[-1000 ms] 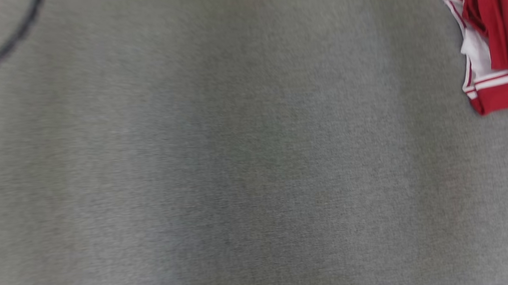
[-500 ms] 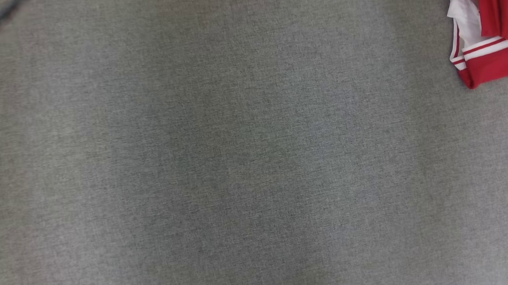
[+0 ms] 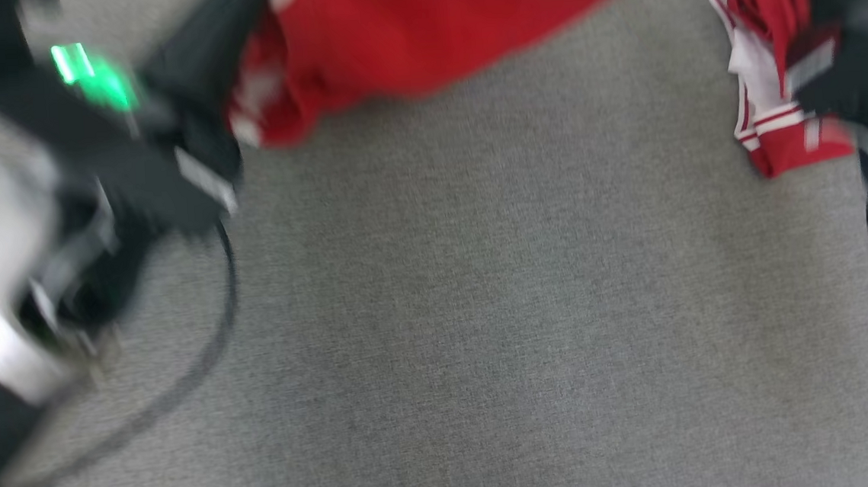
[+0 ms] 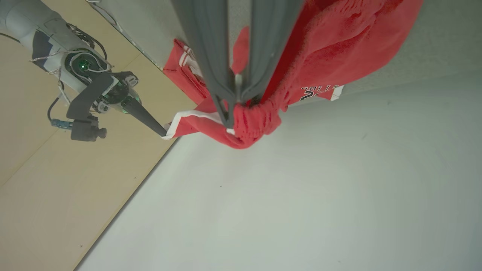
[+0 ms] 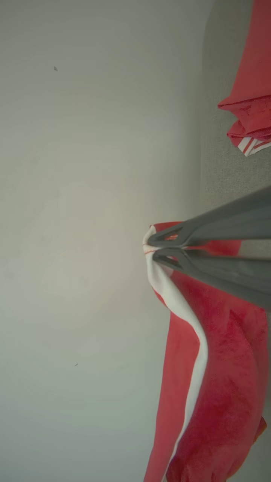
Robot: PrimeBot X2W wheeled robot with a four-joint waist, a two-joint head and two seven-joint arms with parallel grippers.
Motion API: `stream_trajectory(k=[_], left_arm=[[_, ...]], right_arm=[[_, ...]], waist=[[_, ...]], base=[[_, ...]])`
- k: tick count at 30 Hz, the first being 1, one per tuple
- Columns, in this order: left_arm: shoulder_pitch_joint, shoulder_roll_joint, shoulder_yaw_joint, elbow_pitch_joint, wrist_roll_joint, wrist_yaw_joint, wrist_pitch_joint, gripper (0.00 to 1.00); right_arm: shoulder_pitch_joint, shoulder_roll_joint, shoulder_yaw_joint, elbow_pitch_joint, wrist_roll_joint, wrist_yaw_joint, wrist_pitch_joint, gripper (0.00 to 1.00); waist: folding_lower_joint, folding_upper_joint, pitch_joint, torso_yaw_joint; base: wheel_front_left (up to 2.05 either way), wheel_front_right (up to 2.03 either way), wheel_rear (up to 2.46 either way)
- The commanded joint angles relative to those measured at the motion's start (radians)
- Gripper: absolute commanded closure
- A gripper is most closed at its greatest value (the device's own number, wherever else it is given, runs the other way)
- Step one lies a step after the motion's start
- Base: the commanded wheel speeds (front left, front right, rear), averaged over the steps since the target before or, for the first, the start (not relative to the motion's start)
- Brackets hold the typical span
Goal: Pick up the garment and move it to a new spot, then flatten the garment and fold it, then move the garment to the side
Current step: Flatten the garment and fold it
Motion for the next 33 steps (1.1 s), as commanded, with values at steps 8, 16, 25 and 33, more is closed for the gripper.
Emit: stream_trajectory(k=[8,16,25,33], left_arm=[[0.353,0.019,-0.117,-0.114,0.020,0.001,-0.164,1.00],[0.623,-0.064,-0.141,-0.012,0.097,0.001,-0.213,1.00],[0.815,-0.031,-0.105,0.083,0.278,0.002,-0.213,1.00],[0.877,0.061,-0.077,0.086,0.389,0.021,-0.213,1.00]], right_arm=[[0.427,0.028,-0.149,-0.140,-0.039,-0.002,-0.007,1.00],[0.760,0.132,-0.285,-0.204,-0.094,-0.002,0.016,1.00],[1.041,0.202,-0.285,-0.296,-0.123,-0.002,0.118,1.00],[1.196,0.230,-0.227,-0.391,-0.094,-0.002,0.247,1.00]], waist=[[0.0002,-0.0001,-0.123,0.055],[0.0002,-0.0001,-0.209,0.083],[0.0002,-0.0001,-0.294,0.084],[0.0002,-0.0001,-0.334,0.088]], base=[[0.00,0.00,0.00],[0.00,0.00,0.00],[0.00,0.00,0.00],[0.00,0.00,0.00]])
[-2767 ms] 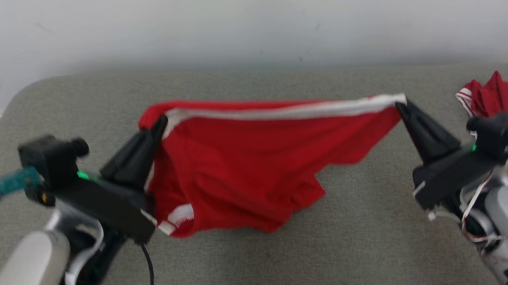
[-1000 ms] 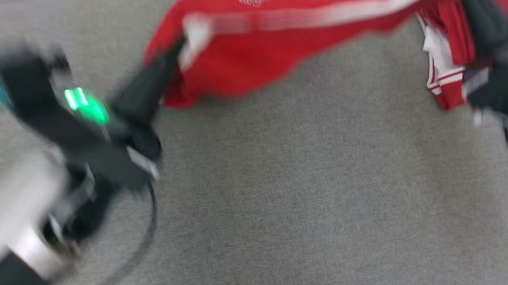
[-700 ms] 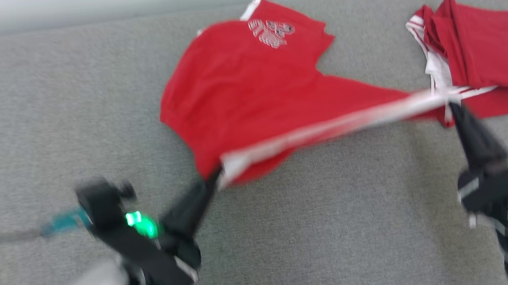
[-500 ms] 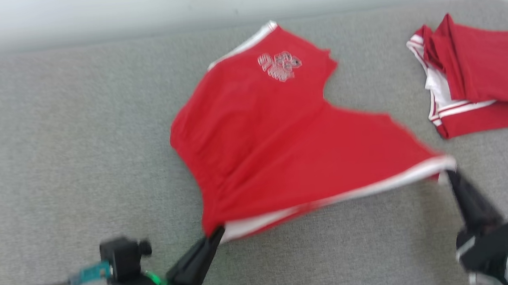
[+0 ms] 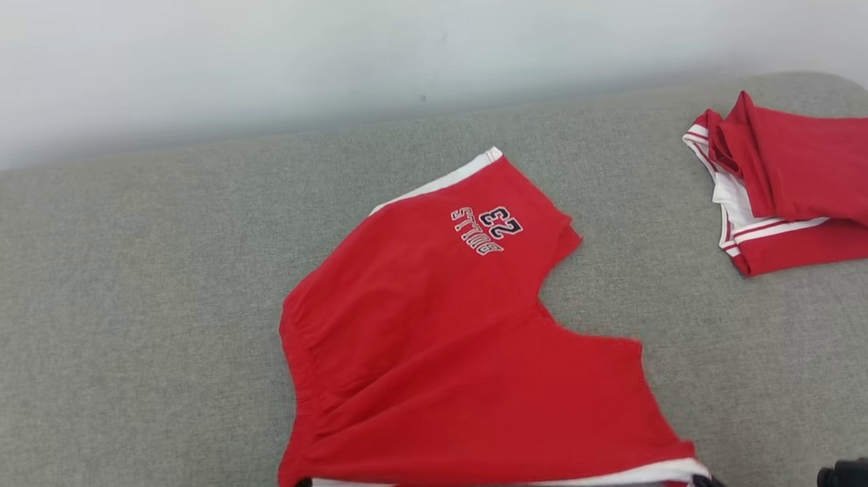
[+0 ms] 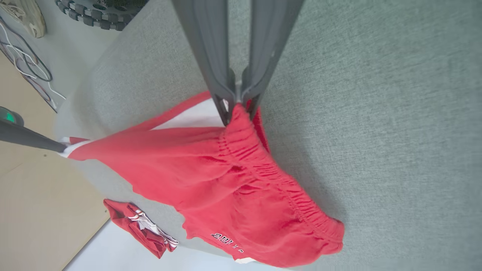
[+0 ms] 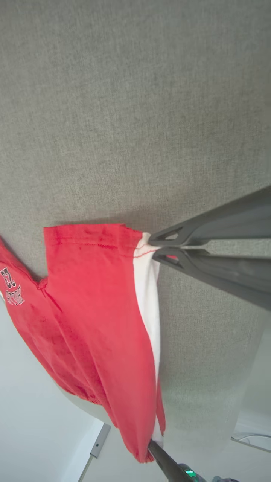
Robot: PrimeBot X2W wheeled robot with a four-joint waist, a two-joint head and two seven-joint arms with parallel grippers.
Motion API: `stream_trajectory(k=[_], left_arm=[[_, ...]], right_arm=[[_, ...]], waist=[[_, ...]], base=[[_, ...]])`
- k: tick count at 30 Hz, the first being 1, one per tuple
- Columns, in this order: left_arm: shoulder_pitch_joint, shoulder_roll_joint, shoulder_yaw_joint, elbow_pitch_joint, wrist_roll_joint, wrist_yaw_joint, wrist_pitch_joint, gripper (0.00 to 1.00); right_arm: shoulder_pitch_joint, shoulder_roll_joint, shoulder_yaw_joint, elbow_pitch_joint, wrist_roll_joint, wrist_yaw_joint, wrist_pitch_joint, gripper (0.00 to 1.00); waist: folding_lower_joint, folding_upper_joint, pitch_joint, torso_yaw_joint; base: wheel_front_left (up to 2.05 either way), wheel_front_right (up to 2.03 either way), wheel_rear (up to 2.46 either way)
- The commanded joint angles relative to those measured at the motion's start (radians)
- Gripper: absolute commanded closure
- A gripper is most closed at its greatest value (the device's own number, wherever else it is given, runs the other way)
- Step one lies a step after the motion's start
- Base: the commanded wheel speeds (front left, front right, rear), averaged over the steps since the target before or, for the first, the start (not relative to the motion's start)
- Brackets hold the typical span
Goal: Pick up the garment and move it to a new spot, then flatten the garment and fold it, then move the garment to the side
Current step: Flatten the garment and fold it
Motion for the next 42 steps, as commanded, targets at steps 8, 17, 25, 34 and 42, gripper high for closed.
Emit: stream_trajectory(k=[8,17,25,34,42], left_arm=[[0.106,-0.018,0.025,-0.007,0.053,0.020,-0.003,1.00],[0.111,-0.080,0.082,-0.017,0.096,0.006,-0.003,1.00],[0.064,-0.150,0.161,-0.061,0.153,-0.010,-0.003,1.00],[-0.135,-0.200,0.146,-0.022,0.124,-0.016,-0.003,1.00],[-0.318,-0.241,0.109,0.095,0.033,-0.015,-0.003,1.00]], right_arm=[[0.080,0.035,-0.010,-0.043,0.007,-0.002,0.048,1.00],[-0.002,0.015,-0.041,-0.062,-0.028,-0.002,0.015,1.00],[-0.234,-0.086,-0.058,-0.031,-0.041,-0.002,0.054,1.00],[-0.580,-0.167,0.026,0.147,-0.043,-0.002,0.071,1.00],[-0.875,-0.203,0.172,0.411,-0.043,-0.002,0.046,1.00]], waist=[[0.0002,0.0002,-0.009,0.001],[0.0002,0.0002,-0.003,0.033],[0.0002,0.0002,0.022,0.079],[0.0002,0.0002,0.099,0.142],[0.0002,0.0002,0.184,0.177]], base=[[0.00,0.00,0.00],[0.00,0.00,0.00],[0.00,0.00,0.00],[0.00,0.00,0.00],[0.00,0.00,0.00]])
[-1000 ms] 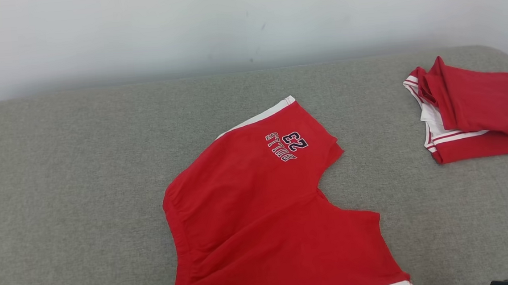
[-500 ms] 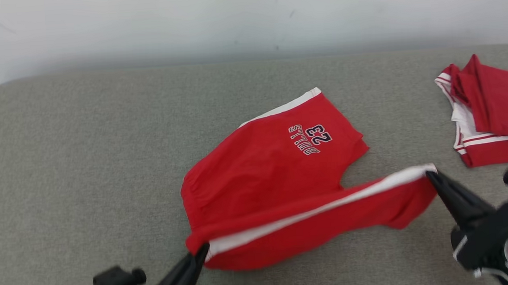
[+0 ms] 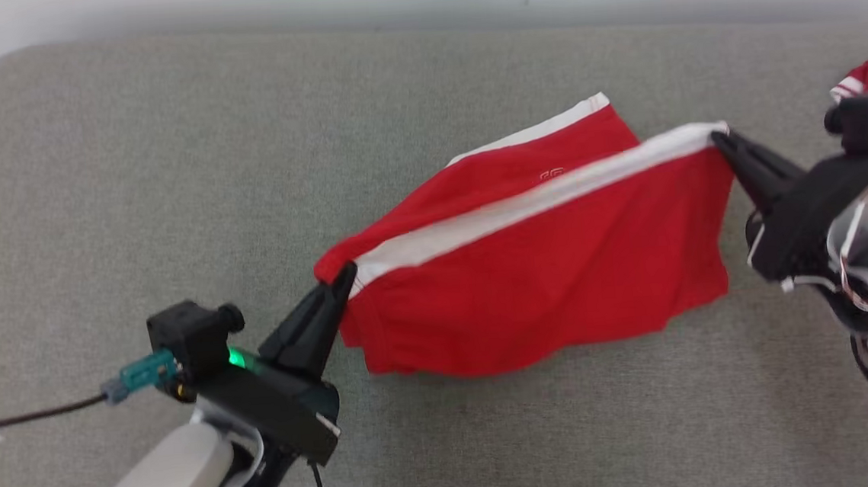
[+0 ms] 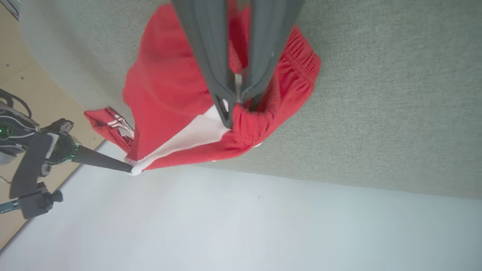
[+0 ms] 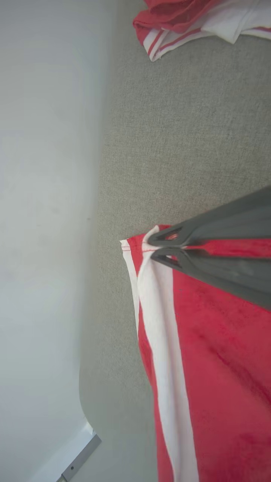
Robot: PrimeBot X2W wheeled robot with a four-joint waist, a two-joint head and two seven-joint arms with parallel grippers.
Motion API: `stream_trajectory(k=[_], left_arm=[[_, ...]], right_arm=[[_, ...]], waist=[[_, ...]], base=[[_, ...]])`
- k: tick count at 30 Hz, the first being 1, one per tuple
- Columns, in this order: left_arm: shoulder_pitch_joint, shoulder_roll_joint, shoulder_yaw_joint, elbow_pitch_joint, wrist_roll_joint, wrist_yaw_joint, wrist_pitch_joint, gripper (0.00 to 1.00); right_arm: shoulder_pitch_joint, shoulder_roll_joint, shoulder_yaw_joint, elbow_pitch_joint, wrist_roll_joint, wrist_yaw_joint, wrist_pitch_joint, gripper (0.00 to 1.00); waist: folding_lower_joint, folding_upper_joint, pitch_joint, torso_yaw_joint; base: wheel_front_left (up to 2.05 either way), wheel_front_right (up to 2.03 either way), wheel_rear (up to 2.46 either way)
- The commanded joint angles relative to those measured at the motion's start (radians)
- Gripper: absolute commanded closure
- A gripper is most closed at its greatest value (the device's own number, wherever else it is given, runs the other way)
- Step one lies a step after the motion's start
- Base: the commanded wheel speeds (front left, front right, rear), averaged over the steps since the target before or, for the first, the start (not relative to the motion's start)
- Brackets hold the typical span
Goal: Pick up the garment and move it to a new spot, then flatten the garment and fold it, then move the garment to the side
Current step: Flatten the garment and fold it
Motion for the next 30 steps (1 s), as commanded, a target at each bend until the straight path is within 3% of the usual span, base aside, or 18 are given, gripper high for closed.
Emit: stream_trajectory(k=[1,15,25,26,27,28,29,30], left_arm=[[-0.040,-0.010,-0.007,0.028,-0.015,0.002,-0.003,1.00],[-0.212,-0.056,-0.046,0.170,-0.055,0.002,-0.003,1.00],[-0.226,-0.088,-0.052,0.221,-0.048,0.002,-0.003,1.00],[-0.225,-0.088,-0.044,0.226,-0.043,0.002,-0.003,1.00],[-0.221,-0.091,-0.033,0.229,-0.040,0.002,-0.003,0.91],[-0.216,-0.093,-0.027,0.233,-0.029,0.002,-0.003,0.51],[-0.208,-0.095,-0.022,0.234,-0.019,0.002,-0.003,0.00],[-0.198,-0.098,-0.017,0.236,-0.013,0.002,-0.003,0.00]], right_arm=[[-0.070,-0.006,0.032,0.060,-0.008,-0.002,-0.024,1.00],[-0.458,0.054,0.281,0.456,-0.029,-0.002,-0.151,1.00],[-0.555,0.072,0.383,0.638,0.001,-0.002,-0.227,1.00],[-0.561,0.071,0.392,0.647,-0.001,-0.002,-0.243,0.63],[-0.566,0.072,0.396,0.658,0.007,-0.002,-0.255,0.00],[-0.567,0.075,0.403,0.668,0.016,-0.002,-0.263,0.00],[-0.565,0.077,0.413,0.675,0.023,-0.002,-0.270,0.00],[-0.562,0.076,0.423,0.681,0.030,-0.002,-0.276,0.00]], waist=[[-0.0002,-0.0001,0.056,0.028],[-0.0002,-0.0001,0.172,0.060],[-0.0002,-0.0001,0.171,0.067],[-0.0002,-0.0001,0.168,0.064],[-0.0002,-0.0001,0.165,0.063],[-0.0002,-0.0001,0.160,0.060],[-0.0002,-0.0001,0.154,0.059],[-0.0002,-0.0001,0.147,0.057]], base=[[0.00,0.00,0.00],[0.00,0.00,0.00],[0.00,0.00,0.00],[0.00,0.00,0.00],[0.00,0.00,0.00],[0.00,0.00,0.00],[0.00,0.00,0.00],[0.00,0.00,0.00]])
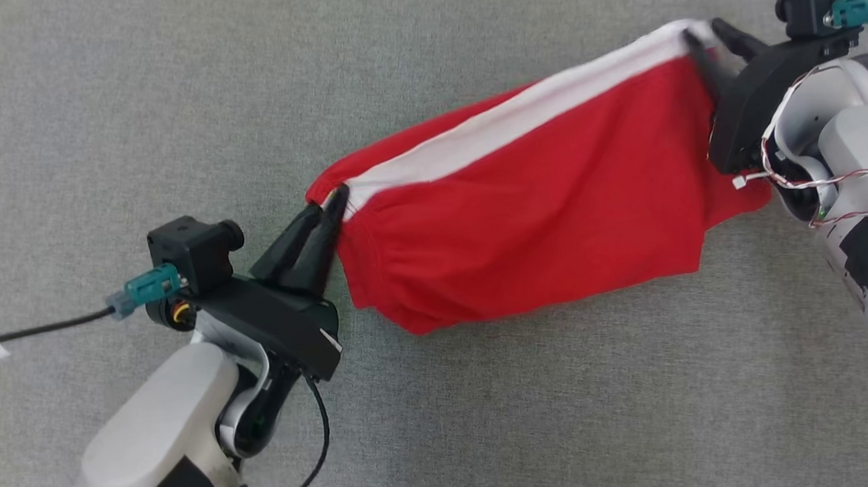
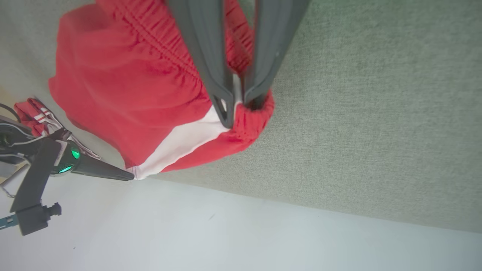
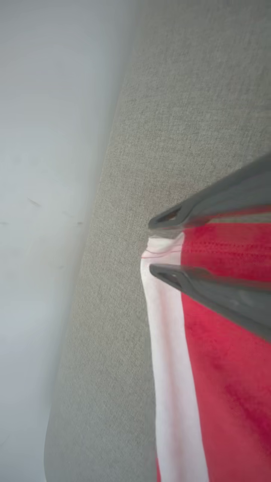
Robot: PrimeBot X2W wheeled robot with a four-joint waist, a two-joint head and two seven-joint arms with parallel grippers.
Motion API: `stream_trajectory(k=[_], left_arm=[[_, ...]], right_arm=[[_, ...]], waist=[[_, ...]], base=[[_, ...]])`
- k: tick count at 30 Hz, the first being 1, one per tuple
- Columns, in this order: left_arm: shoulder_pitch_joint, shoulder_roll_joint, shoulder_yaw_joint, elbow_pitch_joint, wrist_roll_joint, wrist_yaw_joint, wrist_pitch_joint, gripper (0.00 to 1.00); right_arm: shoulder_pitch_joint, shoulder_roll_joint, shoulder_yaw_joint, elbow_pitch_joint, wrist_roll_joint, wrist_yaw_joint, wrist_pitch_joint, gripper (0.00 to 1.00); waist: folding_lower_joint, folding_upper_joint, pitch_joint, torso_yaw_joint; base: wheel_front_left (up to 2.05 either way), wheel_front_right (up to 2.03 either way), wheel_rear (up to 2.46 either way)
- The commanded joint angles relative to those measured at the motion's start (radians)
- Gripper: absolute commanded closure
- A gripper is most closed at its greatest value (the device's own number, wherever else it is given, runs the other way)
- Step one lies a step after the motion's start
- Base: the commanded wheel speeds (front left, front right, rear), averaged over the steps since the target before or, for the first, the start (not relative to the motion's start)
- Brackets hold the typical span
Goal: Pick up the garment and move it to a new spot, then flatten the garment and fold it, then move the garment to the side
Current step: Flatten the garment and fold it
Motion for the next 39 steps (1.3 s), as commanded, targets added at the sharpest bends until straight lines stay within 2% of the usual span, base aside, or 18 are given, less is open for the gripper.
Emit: stream_trajectory(k=[1,5,11,18,19,26,30,37,39], left_arm=[[0.030,-0.006,0.007,0.004,0.015,0.002,-0.003,0.00],[0.073,-0.014,0.054,-0.008,0.058,0.002,-0.003,0.00],[0.180,-0.033,0.194,-0.048,0.170,0.002,-0.003,0.00],[0.337,-0.115,0.414,-0.132,0.404,0.028,-0.003,0.00],[0.337,-0.115,0.414,-0.132,0.404,0.028,-0.003,0.00],[0.476,-0.225,0.590,-0.189,0.581,0.027,-0.003,0.00],[0.527,-0.273,0.662,-0.197,0.634,0.019,-0.003,0.00],[0.564,-0.312,0.706,-0.181,0.674,0.003,-0.003,0.00],[0.569,-0.318,0.714,-0.174,0.683,0.000,-0.003,0.00]], right_arm=[[0.000,0.002,0.014,0.005,0.012,-0.002,-0.015,0.00],[0.029,-0.016,0.045,0.019,0.045,-0.002,-0.048,0.00],[0.091,-0.035,0.086,0.038,0.107,-0.002,-0.074,0.00],[0.157,-0.051,0.114,0.068,0.171,-0.002,-0.067,0.00],[0.157,-0.051,0.114,0.068,0.171,-0.002,-0.067,0.00],[0.188,-0.044,0.138,0.097,0.219,-0.002,-0.066,0.00],[0.194,-0.035,0.153,0.118,0.230,-0.002,-0.062,0.00],[0.207,-0.006,0.185,0.151,0.264,-0.002,-0.009,0.00],[0.212,-0.001,0.195,0.150,0.274,-0.002,0.004,0.70]], waist=[[-0.0001,-0.0002,-0.019,-0.006],[-0.0001,-0.0002,-0.058,-0.010],[-0.0001,-0.0002,-0.112,-0.015],[-0.0001,-0.0002,-0.131,0.001],[-0.0001,-0.0002,-0.131,0.001],[-0.0001,-0.0002,-0.133,0.023],[-0.0001,-0.0002,-0.136,0.034],[-0.0001,-0.0002,-0.135,0.052],[-0.0001,-0.0002,-0.136,0.056]], base=[[0.00,0.00,0.00],[0.00,0.00,0.00],[0.00,0.00,0.00],[0.00,0.00,0.00],[0.00,0.00,0.00],[0.00,0.00,0.00],[0.00,0.00,0.00],[0.00,0.00,0.00],[0.00,0.00,0.00]])
